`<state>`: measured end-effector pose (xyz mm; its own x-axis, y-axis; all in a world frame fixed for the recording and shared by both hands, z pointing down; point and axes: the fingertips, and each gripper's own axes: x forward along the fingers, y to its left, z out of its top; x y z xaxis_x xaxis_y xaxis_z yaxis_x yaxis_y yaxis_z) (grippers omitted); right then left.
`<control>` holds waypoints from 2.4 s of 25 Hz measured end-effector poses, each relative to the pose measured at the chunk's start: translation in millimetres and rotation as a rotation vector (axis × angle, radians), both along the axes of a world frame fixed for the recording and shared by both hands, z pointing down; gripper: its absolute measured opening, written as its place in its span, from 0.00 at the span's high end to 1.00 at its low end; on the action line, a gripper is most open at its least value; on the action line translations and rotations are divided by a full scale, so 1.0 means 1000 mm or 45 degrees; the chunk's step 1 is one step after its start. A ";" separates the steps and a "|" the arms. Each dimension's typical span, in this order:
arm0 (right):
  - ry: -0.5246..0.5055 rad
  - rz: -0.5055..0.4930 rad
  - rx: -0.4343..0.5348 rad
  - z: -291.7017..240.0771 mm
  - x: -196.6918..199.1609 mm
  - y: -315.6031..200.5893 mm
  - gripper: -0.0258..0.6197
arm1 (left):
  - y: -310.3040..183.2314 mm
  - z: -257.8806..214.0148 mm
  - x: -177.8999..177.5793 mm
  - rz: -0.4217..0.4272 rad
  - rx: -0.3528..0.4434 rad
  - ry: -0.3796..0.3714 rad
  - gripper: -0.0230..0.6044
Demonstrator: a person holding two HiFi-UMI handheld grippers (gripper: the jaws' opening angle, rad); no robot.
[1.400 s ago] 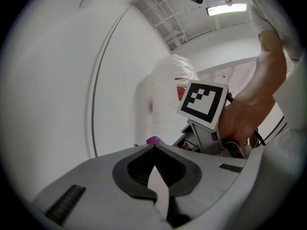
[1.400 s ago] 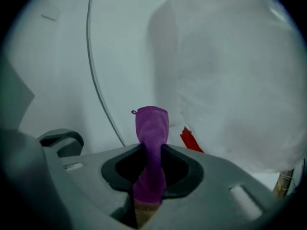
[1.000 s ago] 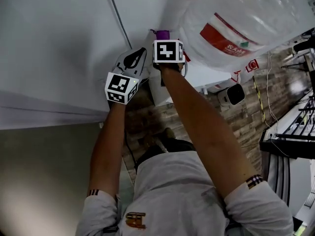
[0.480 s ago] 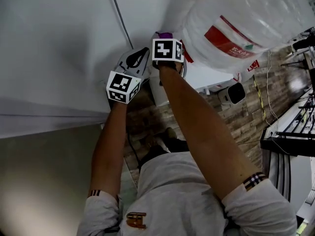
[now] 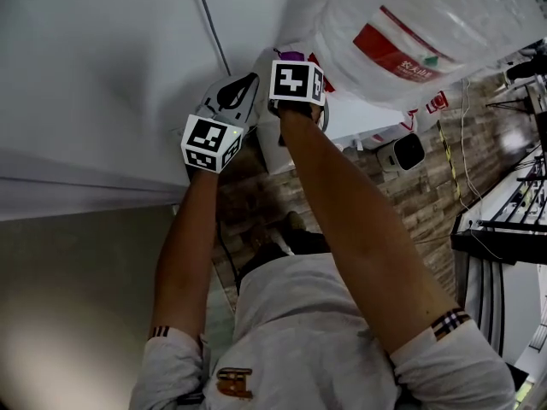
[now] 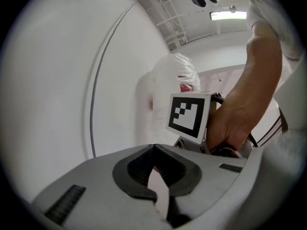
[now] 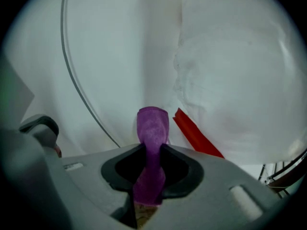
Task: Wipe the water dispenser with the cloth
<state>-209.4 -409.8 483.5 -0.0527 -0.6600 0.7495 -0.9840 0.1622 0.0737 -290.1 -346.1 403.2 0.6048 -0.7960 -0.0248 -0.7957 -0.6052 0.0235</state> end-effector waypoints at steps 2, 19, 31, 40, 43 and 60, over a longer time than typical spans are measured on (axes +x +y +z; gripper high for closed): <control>-0.009 -0.001 0.000 0.000 0.003 0.010 0.81 | 0.004 -0.002 0.006 0.012 0.005 -0.004 0.97; -0.248 0.044 -0.047 0.001 0.048 0.098 0.81 | 0.044 0.005 0.063 0.115 -0.014 -0.012 0.97; -0.401 -0.064 -0.079 0.006 0.072 0.151 0.81 | 0.064 0.007 0.090 0.128 -0.024 -0.001 0.97; -0.477 -0.170 -0.042 -0.002 0.098 0.185 0.81 | 0.078 0.005 0.105 0.135 -0.023 0.013 0.97; -0.448 -0.258 0.039 -0.018 0.102 0.184 0.81 | 0.081 0.004 0.110 0.133 -0.026 0.021 0.97; -0.146 -0.616 -0.005 -0.024 0.096 0.143 0.81 | 0.088 0.002 0.127 0.073 -0.033 0.028 0.97</control>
<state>-113.7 -267.1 459.9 -0.4342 -0.5365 0.7236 -0.7977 0.6023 -0.0321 -163.2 -258.2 405.0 0.6487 -0.7608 -0.0183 -0.7590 -0.6486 0.0566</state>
